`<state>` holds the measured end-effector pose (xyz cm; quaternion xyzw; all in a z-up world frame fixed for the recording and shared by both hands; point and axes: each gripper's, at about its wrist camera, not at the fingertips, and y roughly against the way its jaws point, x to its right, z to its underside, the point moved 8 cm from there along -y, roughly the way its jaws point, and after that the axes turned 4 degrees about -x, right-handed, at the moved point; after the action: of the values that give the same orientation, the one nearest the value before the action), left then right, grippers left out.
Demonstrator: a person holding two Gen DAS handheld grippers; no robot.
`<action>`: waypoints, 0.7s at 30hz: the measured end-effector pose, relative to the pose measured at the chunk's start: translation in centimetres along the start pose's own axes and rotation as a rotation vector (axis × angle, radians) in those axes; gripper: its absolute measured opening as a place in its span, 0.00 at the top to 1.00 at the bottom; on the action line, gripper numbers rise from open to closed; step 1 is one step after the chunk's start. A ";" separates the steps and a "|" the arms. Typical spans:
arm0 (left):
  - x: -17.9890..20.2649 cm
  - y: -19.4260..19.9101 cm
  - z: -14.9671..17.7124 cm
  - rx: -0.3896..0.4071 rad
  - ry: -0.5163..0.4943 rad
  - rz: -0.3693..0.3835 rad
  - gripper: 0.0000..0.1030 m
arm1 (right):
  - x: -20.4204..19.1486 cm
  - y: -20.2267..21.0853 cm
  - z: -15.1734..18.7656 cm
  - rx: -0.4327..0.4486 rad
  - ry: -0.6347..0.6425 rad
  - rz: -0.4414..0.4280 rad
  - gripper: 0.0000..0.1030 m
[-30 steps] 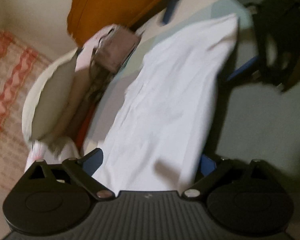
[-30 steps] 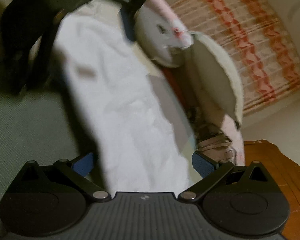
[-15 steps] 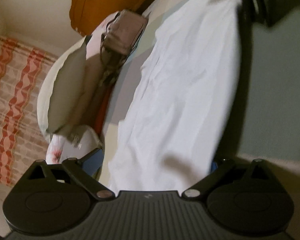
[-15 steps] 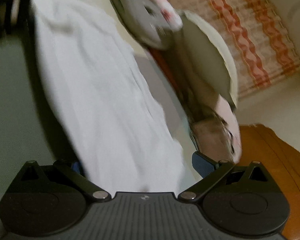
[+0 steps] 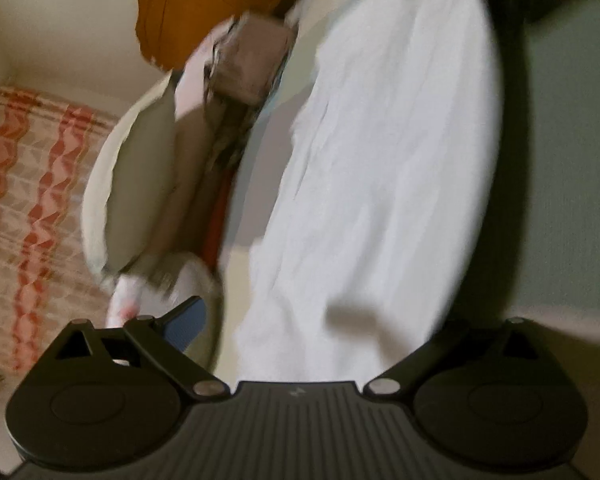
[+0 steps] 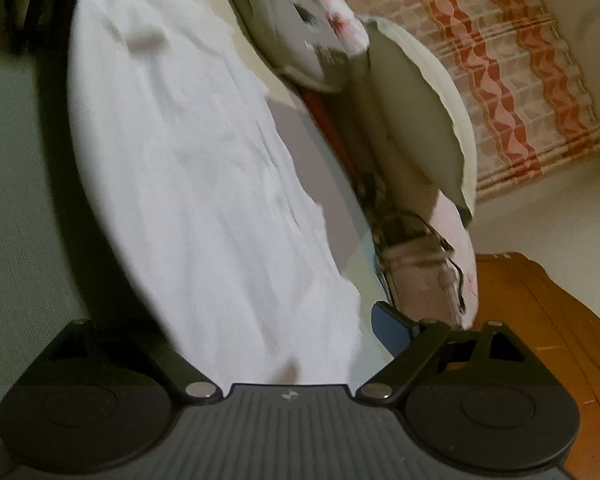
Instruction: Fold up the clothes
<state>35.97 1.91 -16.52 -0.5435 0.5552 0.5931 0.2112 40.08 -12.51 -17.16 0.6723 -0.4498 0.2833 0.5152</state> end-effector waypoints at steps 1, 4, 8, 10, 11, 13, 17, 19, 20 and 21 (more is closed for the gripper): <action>-0.1 -0.3 0.6 -0.021 -0.010 -0.016 0.05 | 0.3 -0.2 0.6 -0.011 0.009 0.013 0.10; 0.1 -0.4 0.4 -0.028 -0.004 -0.017 0.12 | 0.0 -0.3 0.7 -0.015 0.027 0.025 0.12; 1.1 -0.2 0.4 -0.031 -0.002 0.010 0.41 | -2.1 0.5 0.5 -0.006 0.100 0.014 0.48; 1.6 -0.2 0.4 -0.033 -0.002 0.023 0.56 | -3.2 0.8 0.4 -0.003 0.137 -0.001 0.63; 1.9 -0.1 0.4 -0.034 -0.001 0.030 0.66 | -3.6 0.8 0.5 -0.004 0.153 -0.013 0.74; 2.4 0.0 0.5 -0.035 -0.001 0.044 0.85 | -4.6 0.7 0.5 -0.011 0.186 -0.035 0.92; 3.4 0.2 0.5 -0.039 0.001 0.071 1.00 | -5.0 0.7 0.5 -0.009 0.191 -0.027 0.93; 3.9 0.3 0.5 -0.041 0.001 0.085 1.00 | -4.8 0.7 0.5 -0.008 0.164 -0.036 0.93; 3.9 0.3 0.5 -0.040 -0.005 0.088 0.99 | -4.7 0.8 0.5 -0.005 0.156 -0.035 0.93; 3.8 0.4 0.5 -0.040 -0.015 0.092 0.99 | -4.6 0.8 0.5 -0.003 0.151 -0.033 0.94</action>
<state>34.21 0.90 -19.83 -0.5170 0.5661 0.6172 0.1767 37.29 -11.58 -20.81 0.6555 -0.3989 0.3241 0.5533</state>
